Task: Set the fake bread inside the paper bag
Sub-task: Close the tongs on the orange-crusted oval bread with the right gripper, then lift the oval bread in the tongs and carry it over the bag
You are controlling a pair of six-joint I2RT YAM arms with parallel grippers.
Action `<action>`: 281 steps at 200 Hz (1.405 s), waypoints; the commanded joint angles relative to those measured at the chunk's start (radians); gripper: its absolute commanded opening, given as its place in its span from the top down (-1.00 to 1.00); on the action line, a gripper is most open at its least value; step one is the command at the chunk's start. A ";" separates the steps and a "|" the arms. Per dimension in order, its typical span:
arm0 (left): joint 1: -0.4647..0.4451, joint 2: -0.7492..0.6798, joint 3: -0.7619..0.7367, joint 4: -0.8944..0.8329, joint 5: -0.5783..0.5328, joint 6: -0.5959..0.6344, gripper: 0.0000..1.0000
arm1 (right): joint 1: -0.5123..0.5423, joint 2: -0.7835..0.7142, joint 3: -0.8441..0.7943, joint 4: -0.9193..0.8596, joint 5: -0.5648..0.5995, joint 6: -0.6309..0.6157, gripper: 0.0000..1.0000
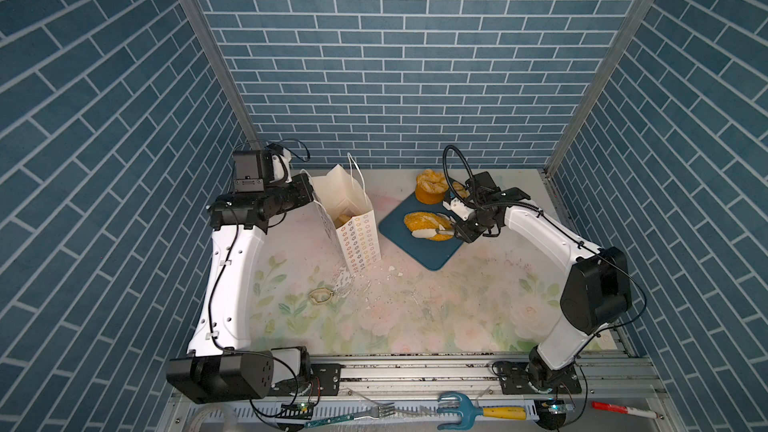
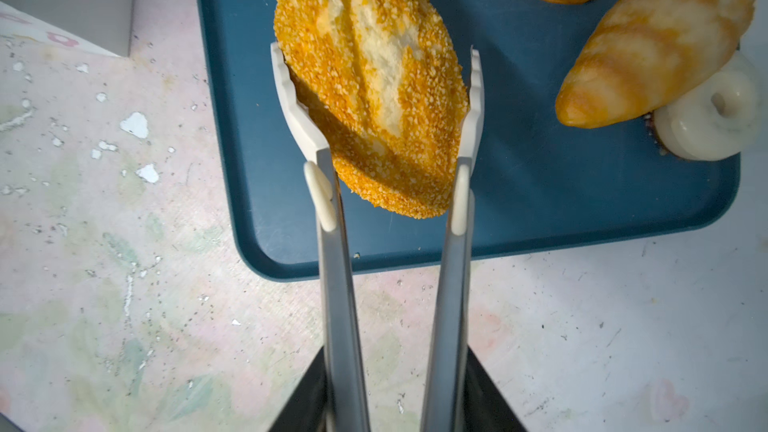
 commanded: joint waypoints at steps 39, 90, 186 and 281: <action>-0.006 -0.025 -0.030 0.019 0.013 -0.023 1.00 | 0.019 -0.209 0.086 0.028 -0.039 0.223 0.37; -0.005 -0.043 -0.056 0.052 0.040 -0.048 1.00 | 0.096 -0.258 0.308 -0.006 0.008 0.376 0.41; -0.004 -0.107 -0.107 0.085 0.010 -0.096 0.93 | 0.374 -0.081 0.717 0.064 -0.063 0.547 0.40; -0.004 -0.138 -0.146 0.101 -0.009 -0.111 0.95 | 0.476 0.052 0.791 0.079 -0.061 0.708 0.38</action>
